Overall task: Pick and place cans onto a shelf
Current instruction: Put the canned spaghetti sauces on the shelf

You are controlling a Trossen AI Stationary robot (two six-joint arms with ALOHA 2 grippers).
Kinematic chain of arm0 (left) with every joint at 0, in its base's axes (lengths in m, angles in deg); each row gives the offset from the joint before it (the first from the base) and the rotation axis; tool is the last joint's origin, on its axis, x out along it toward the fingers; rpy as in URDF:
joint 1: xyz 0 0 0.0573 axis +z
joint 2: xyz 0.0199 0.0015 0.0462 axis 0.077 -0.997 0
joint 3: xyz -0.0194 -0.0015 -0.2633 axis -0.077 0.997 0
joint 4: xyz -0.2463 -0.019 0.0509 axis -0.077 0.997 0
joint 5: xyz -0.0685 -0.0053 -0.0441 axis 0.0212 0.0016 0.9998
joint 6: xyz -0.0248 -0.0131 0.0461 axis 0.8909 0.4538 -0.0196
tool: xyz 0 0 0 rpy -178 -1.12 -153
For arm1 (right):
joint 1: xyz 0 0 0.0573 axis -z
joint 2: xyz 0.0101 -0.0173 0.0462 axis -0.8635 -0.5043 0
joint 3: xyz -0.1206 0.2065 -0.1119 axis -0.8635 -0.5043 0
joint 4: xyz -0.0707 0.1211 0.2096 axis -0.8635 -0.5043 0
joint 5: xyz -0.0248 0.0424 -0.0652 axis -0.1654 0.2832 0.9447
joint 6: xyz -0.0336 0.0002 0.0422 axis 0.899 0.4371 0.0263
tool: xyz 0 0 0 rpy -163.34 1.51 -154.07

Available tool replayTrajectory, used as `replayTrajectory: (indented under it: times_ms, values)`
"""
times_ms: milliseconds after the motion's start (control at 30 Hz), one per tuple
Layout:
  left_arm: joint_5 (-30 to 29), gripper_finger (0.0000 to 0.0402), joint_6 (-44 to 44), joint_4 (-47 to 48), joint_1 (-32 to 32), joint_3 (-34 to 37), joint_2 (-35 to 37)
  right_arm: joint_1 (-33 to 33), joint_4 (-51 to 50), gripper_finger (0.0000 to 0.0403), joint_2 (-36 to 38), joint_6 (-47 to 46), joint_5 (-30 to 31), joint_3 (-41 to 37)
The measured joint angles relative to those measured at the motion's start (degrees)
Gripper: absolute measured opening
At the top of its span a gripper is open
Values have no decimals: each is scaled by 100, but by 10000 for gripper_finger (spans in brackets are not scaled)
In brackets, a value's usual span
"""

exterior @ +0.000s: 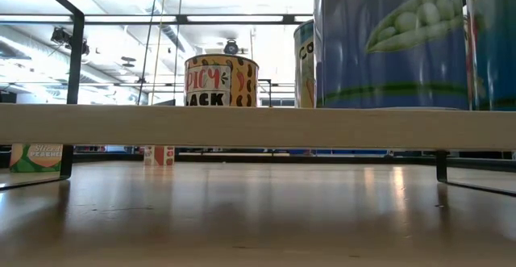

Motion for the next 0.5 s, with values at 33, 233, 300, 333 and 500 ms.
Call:
replayTrajectory:
  times_ms: [33,233,300,333,500]
  values:
    - [1,352,0,1,0,0,-1,0,6,9,-39,2,-13,0]
    - [-51,352,14,3,1,0,-1,2,135,9,-144,-70,-319,4]
    - [-77,352,16,3,1,0,-1,-35,241,9,-144,-104,-440,11]
    - [-78,352,16,3,1,0,-1,-72,302,9,-142,-157,-451,11]
    - [-160,352,31,3,5,0,-1,-242,683,9,-144,-378,-855,11]
